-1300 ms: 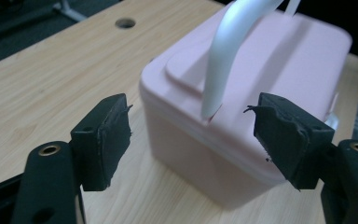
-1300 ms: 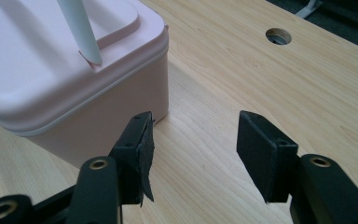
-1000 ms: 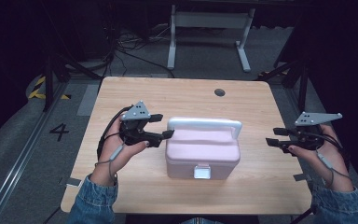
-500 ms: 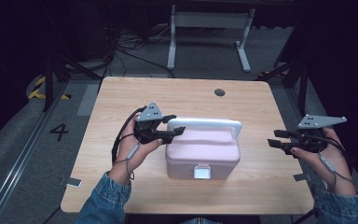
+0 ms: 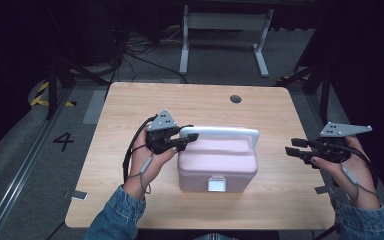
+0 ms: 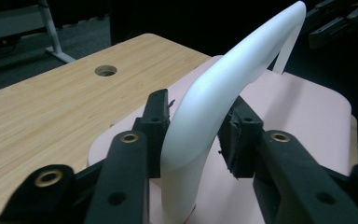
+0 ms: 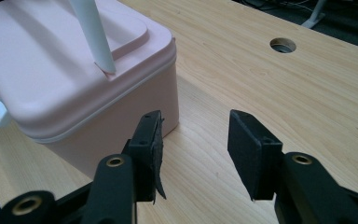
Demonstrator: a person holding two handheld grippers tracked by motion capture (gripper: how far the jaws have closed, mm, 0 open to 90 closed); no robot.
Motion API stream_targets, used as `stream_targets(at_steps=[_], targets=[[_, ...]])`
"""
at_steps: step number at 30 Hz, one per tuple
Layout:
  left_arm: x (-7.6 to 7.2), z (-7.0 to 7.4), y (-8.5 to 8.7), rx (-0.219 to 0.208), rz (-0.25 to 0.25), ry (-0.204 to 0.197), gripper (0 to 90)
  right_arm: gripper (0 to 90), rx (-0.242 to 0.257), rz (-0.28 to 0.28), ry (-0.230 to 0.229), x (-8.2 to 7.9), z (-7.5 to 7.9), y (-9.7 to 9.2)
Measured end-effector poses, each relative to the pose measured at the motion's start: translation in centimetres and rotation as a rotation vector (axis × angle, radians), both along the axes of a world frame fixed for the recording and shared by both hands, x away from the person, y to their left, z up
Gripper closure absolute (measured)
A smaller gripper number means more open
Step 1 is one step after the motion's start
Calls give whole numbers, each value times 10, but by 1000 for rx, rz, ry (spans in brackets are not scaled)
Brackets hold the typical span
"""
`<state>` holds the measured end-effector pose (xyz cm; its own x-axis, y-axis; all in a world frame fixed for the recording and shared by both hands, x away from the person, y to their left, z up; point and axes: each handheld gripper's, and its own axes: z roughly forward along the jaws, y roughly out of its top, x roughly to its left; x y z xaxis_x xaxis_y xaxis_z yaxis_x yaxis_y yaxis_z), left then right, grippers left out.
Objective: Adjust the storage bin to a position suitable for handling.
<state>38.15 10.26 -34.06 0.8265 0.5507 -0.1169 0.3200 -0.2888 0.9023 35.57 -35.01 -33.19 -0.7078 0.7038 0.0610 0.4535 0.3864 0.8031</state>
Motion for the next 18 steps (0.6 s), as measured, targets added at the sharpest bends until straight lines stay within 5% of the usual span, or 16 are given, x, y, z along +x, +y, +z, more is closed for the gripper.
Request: stream_targets(at_steps=[18], targets=[[2,3,-1,12,5,0,722,553,3,-11,5,-2,-1,2]])
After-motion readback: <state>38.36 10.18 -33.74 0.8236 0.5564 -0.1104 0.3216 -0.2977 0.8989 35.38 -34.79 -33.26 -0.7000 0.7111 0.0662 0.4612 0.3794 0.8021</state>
